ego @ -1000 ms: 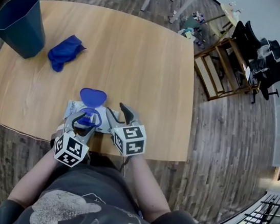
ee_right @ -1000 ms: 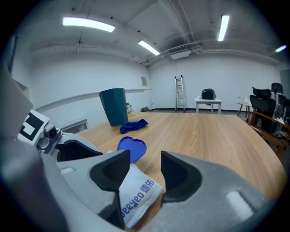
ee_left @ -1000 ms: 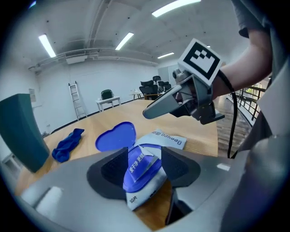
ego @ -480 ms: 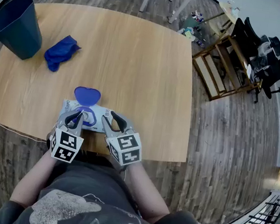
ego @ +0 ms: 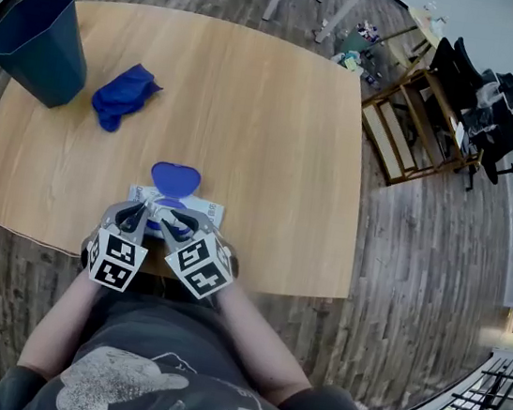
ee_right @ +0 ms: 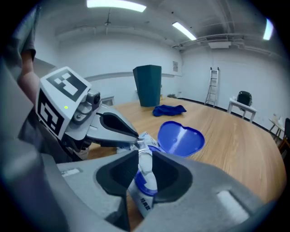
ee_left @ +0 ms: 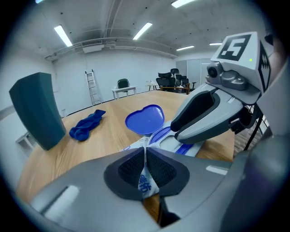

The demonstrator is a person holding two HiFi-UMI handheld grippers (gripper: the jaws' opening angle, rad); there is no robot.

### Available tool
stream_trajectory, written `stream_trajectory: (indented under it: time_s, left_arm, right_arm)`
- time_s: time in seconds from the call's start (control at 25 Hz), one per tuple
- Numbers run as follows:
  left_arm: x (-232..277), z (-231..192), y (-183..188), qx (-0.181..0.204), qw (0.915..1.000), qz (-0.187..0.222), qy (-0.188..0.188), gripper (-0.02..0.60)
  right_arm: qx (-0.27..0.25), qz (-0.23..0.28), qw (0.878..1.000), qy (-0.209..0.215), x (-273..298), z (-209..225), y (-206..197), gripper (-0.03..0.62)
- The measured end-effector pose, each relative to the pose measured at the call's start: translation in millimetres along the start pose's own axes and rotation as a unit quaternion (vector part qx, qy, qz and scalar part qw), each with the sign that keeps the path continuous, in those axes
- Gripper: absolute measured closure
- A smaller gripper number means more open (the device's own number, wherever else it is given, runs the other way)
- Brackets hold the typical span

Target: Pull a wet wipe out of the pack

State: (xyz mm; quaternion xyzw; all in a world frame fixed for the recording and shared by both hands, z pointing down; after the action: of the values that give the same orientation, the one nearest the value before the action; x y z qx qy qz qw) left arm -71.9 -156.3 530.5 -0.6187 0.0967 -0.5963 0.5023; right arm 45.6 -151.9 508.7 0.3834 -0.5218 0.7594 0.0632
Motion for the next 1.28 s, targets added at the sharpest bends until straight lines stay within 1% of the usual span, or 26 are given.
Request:
stream_trajectory:
  time_s: [0.12,0.28,0.44,0.56,0.64,0.76,0.88,1.04,1.16,1.28]
  left_arm:
    - [2,0,-4,0.007,0.9998,0.001,-0.016,0.543]
    - [5,0,-7,0.014,0.9990,0.006,-0.041,0.541]
    - [8,-2,-12,0.018,0.9974,0.013,-0.068,0.537]
    - [7,-2,-14,0.021,0.9959,0.018,-0.086,0.535]
    - [8,-3,-15,0.023,0.9947,0.021,-0.098,0.534]
    - [8,-4,-14,0.028,0.9929,0.023,-0.114,0.534]
    - [8,-4,-13,0.032,0.9916,0.024,-0.123,0.534]
    - [8,-3,-13,0.037,0.9902,0.027,-0.132,0.534]
    - [9,-4,-13,0.040,0.9887,0.026,-0.142,0.534]
    - [11,-5,-14,0.042,0.9880,0.028,-0.146,0.534]
  right_arm:
    - [-0.001,-0.053,0.999,-0.004,15,1,1,0.507]
    - [-0.003,-0.107,0.994,-0.026,30,4,-1,0.507]
    - [-0.011,-0.139,0.989,-0.049,38,1,-1,0.507]
    - [0.003,-0.152,0.987,-0.058,41,1,0,0.507]
    - [0.028,-0.156,0.985,-0.067,42,1,1,0.511]
    - [0.067,-0.149,0.984,-0.075,41,2,3,0.539]
    - [0.087,-0.143,0.983,-0.071,39,4,2,0.547]
    - [0.090,-0.123,0.985,-0.074,37,4,1,0.579]
    - [0.091,-0.109,0.986,-0.085,35,2,-2,0.586]
    - [0.094,-0.109,0.986,-0.088,34,2,-2,0.589]
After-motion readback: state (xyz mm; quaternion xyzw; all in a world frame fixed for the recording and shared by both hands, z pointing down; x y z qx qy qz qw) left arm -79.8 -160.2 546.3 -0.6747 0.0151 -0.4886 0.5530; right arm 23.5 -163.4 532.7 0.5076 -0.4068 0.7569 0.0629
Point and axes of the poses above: the fingertips, and each gripper's own axes: x forward along the fingers, z to its right, y out of its top, the point moved 8 cm from there along -x, backward along the fingers, and after that the axes turned 10 degrees about y, right-handed, at the moved point
